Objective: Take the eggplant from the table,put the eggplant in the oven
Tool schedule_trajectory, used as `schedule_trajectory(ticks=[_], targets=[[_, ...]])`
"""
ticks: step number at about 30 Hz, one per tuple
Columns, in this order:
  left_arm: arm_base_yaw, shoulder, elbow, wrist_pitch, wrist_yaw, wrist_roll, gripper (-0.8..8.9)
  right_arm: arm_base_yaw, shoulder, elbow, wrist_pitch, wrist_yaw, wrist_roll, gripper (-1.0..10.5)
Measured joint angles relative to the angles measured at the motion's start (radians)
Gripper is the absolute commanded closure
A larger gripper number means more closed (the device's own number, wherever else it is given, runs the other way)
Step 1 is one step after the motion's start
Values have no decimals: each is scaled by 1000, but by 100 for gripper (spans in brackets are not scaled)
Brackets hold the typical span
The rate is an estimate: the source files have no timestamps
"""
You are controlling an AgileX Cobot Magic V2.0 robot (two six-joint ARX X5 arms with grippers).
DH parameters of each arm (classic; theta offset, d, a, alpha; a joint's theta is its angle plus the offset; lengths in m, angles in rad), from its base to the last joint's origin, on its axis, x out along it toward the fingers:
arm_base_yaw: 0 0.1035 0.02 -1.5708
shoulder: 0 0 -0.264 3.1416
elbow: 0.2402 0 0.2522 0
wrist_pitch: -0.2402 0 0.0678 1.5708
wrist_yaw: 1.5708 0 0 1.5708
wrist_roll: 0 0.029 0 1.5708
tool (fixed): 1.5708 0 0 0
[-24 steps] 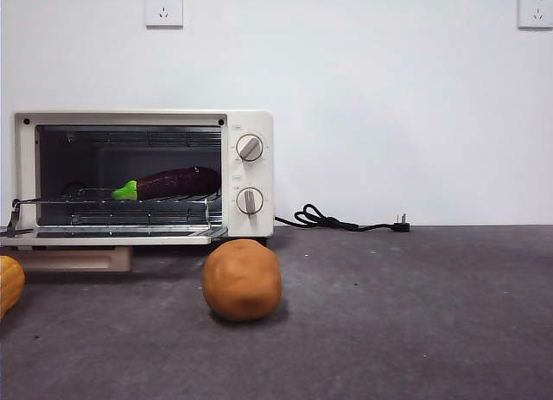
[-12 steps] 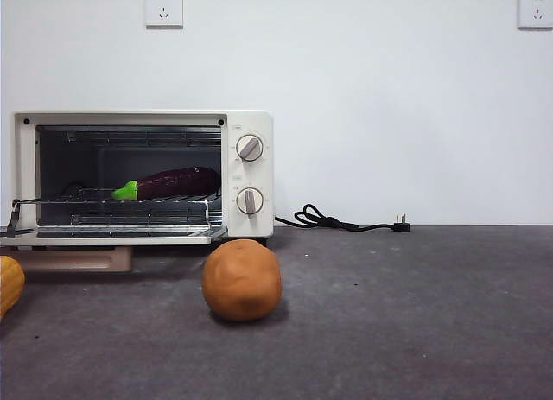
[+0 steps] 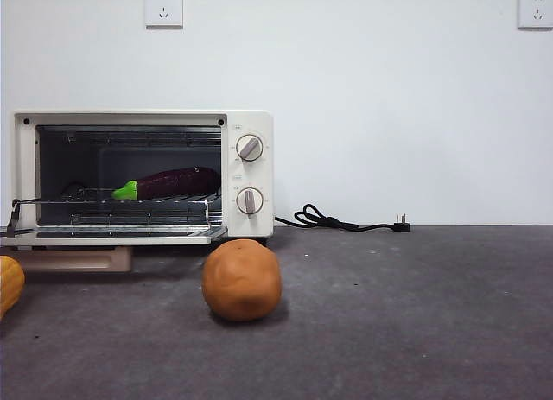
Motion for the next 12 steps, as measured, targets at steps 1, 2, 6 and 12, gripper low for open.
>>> schedule_trajectory(ticks=[1,2,6,12], targets=[[0,0,0,0,0,0,820,0,-17,-24,0,1,-1,664],[0,0,0,0,0,0,820,0,-34,-48,0,3,-2,664],[0,0,0,0,0,0,820,0,-90,-112,0,26,-8,664],[0,0,0,0,0,-3,820,0,-131,-126,0,32,-18,968]])
